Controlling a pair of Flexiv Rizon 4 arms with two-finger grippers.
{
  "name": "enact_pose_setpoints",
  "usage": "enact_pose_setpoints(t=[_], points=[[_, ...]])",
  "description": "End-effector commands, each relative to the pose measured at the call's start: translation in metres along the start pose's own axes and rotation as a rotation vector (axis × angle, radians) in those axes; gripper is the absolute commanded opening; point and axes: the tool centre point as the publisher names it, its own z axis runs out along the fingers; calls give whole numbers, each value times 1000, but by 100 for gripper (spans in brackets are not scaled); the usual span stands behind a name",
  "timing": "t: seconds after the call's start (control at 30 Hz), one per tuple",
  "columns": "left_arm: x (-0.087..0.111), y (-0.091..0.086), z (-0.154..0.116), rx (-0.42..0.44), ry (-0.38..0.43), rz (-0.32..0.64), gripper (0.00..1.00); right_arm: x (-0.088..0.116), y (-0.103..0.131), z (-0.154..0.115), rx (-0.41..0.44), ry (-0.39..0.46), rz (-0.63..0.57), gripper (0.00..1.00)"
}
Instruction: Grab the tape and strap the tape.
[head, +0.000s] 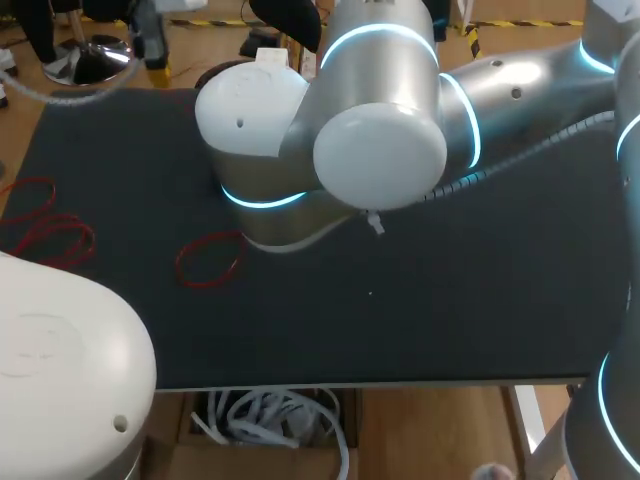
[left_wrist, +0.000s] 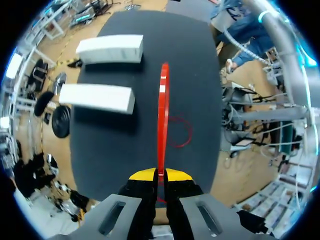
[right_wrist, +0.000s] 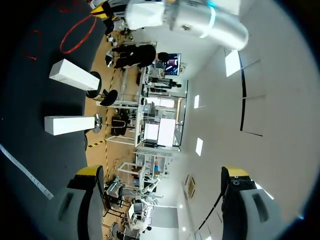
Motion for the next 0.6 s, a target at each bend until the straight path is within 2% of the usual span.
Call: enact_pose_setpoints(t=[0.03, 0.17, 0.3, 0.37, 0.6], points=[[-11, 27, 39, 3, 37, -31, 0, -2, -1, -1, -1, 5, -3, 100], [-15, 60, 70, -49, 145, -40, 0, -2, -1, -1, -1, 5, -3, 100], [-8, 89, 92, -108, 272, -57, 0, -2, -1, -1, -1, 5, -3, 100], [-3, 97, 100, -120, 334, -56, 0, -2, -1, -1, -1, 5, -3, 100], [5, 131, 120, -135, 460, -107, 0, -2, -1, -1, -1, 5, -3, 100]])
